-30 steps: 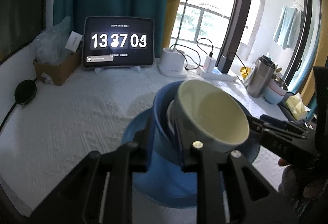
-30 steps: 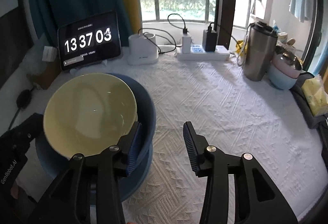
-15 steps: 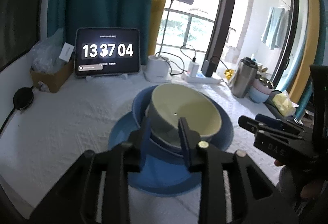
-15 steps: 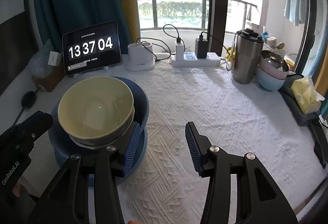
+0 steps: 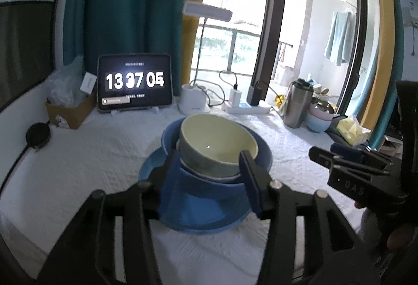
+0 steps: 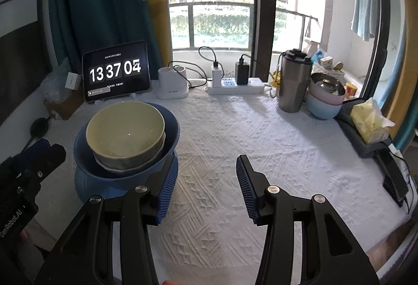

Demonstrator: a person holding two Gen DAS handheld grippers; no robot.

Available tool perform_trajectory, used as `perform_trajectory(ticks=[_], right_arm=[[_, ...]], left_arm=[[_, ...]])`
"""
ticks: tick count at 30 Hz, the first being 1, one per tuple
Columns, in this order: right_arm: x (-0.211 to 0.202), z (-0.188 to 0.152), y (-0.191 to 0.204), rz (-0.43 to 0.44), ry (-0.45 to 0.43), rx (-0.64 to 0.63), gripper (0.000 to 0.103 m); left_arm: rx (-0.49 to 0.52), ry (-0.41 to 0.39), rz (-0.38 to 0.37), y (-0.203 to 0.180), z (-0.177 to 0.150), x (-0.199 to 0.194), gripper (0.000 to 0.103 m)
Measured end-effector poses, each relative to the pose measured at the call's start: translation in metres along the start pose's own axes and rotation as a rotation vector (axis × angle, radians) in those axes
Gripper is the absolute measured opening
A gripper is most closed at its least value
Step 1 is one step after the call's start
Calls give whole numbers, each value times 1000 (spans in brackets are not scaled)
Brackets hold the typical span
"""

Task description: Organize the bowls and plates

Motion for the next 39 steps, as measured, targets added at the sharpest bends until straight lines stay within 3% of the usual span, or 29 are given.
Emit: perform_trajectory(ticks=[5,11,25,39], right_arm=[[-21,-2,-5,-18,-32,-4,49],[-49,-5,-13,-40,-69,0,49],[-122,-6,-29,-88,-180,14,50],[-170,-5,-39,-119,-255,35,50]], left_arm=[[15,-43,-10,-6,4,-21,78],[36,-95,-26,-14,8,-47,91],[86,-190,-53,-31,13,-103,93],[111,-294,-53,-37,25,-141,93]])
Point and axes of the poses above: each gripper's, at about its wrist camera, not at the fingertips, and x roughly the way its jaws point, y to its left, z to its top, the point moved 6 cm from there along x, roughly the way its jaws point, and after that the axes turned 1 degree about -y, right-handed, at the moved point
